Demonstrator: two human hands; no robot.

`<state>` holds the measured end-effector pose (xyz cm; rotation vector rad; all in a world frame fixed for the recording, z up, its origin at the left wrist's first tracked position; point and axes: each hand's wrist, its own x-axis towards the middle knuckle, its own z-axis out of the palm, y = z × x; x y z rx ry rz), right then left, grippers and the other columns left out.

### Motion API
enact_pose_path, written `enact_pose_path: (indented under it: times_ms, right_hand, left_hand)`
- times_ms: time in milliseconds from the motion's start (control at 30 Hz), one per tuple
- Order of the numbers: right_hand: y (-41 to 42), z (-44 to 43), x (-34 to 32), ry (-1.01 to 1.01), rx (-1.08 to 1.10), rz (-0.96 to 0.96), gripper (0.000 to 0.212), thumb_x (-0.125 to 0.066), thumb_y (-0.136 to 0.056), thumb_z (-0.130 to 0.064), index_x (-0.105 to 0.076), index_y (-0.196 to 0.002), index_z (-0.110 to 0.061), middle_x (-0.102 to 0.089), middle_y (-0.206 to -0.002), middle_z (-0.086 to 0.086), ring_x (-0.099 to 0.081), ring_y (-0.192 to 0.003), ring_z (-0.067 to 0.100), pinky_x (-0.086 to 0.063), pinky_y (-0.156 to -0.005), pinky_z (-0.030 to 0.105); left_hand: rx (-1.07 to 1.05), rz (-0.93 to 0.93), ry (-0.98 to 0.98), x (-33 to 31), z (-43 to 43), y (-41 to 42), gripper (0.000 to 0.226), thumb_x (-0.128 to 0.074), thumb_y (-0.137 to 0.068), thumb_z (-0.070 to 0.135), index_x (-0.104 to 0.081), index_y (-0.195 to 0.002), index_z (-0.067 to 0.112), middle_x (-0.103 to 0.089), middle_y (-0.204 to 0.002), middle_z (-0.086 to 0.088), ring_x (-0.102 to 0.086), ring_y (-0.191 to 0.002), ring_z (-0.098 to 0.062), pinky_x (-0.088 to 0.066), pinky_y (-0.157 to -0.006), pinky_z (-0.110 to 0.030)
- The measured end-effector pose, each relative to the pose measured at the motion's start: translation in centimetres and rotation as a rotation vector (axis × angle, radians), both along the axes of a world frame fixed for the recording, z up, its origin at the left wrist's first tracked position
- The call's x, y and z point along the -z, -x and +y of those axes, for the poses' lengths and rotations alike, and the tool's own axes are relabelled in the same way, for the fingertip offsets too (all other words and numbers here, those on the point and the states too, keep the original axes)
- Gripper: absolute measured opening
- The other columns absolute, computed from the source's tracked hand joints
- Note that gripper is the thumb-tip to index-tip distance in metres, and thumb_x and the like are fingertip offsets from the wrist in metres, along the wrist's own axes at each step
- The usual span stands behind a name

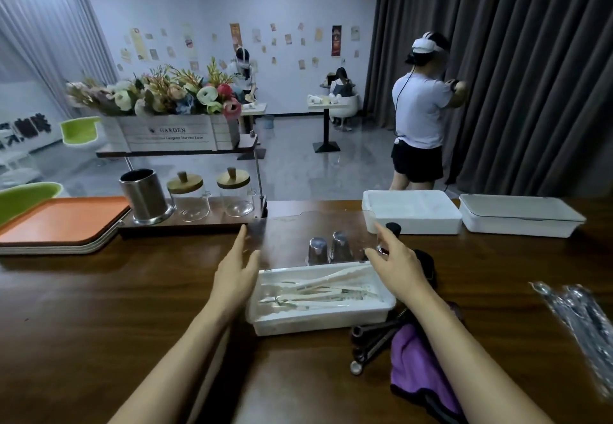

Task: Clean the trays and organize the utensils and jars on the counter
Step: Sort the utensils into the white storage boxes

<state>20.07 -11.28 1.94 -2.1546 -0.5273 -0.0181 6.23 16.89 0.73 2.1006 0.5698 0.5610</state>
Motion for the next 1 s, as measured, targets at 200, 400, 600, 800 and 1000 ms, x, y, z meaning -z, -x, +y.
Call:
enact_pose_path:
  times_ms: [200,400,600,800,1000]
  right_hand:
    - [-0.7,0.3,-1.3,-0.068,0.038,0.037,0.064,-0.057,-0.097,-0.049,-0.031,-0.155,-0.039,-0.057,-0.125,-0.001,-0.055,-0.112,0.015,-0.045,-0.091,0.033]
    - [-0.5,-1.4,-1.3,-0.126,0.021,0.006,0.031,-0.055,-0.096,-0.054,-0.059,-0.127,-0.05,-0.068,-0.108,-0.011,-0.065,-0.096,0.011,-0.056,-0.08,0.037]
    - [-0.1,-2.9,-1.1,-0.138,-0.045,0.001,0.015,-0.059,-0.098,-0.041,-0.073,-0.091,-0.038,-0.074,-0.09,-0.01,-0.068,-0.089,0.015,-0.053,-0.064,0.017]
    - [1.2,-4.3,0.4,-0.201,-0.134,0.048,0.011,-0.065,-0.094,-0.039,-0.075,-0.092,-0.035,-0.074,-0.092,-0.008,-0.07,-0.091,0.019,-0.058,-0.087,0.046]
    - [3.7,-5.7,1.7,-0.184,-0.162,-0.036,0.009,-0.068,-0.09,-0.034,-0.075,-0.095,-0.032,-0.071,-0.102,-0.022,-0.067,-0.094,0.002,-0.048,-0.08,0.016]
  left_hand:
    - [0.018,-0.072,0.079,-1.4,0.7,1.1,0.054,-0.053,-0.105,0.031,-0.038,-0.156,0.035,-0.059,-0.133,0.013,-0.055,-0.126,-0.01,-0.045,-0.112,-0.041]
    - [-0.026,-0.218,0.132,-0.2,0.6,3.2,0.033,-0.057,-0.103,0.04,-0.064,-0.134,0.039,-0.069,-0.125,0.016,-0.062,-0.112,0.006,-0.051,-0.101,-0.032]
    - [0.022,-0.279,0.22,-0.4,-1.1,4.4,0.021,-0.054,-0.105,0.035,-0.075,-0.108,0.037,-0.077,-0.102,0.016,-0.069,-0.102,-0.001,-0.054,-0.096,-0.037]
    - [0.022,-0.249,0.252,1.4,-1.8,6.1,0.029,-0.055,-0.102,0.047,-0.073,-0.117,0.032,-0.073,-0.118,0.015,-0.066,-0.115,-0.007,-0.051,-0.106,-0.045]
    - [0.03,-0.235,0.232,3.7,-3.1,8.0,0.034,-0.046,-0.098,0.053,-0.066,-0.124,0.045,-0.063,-0.137,0.014,-0.05,-0.137,-0.011,-0.04,-0.115,-0.049]
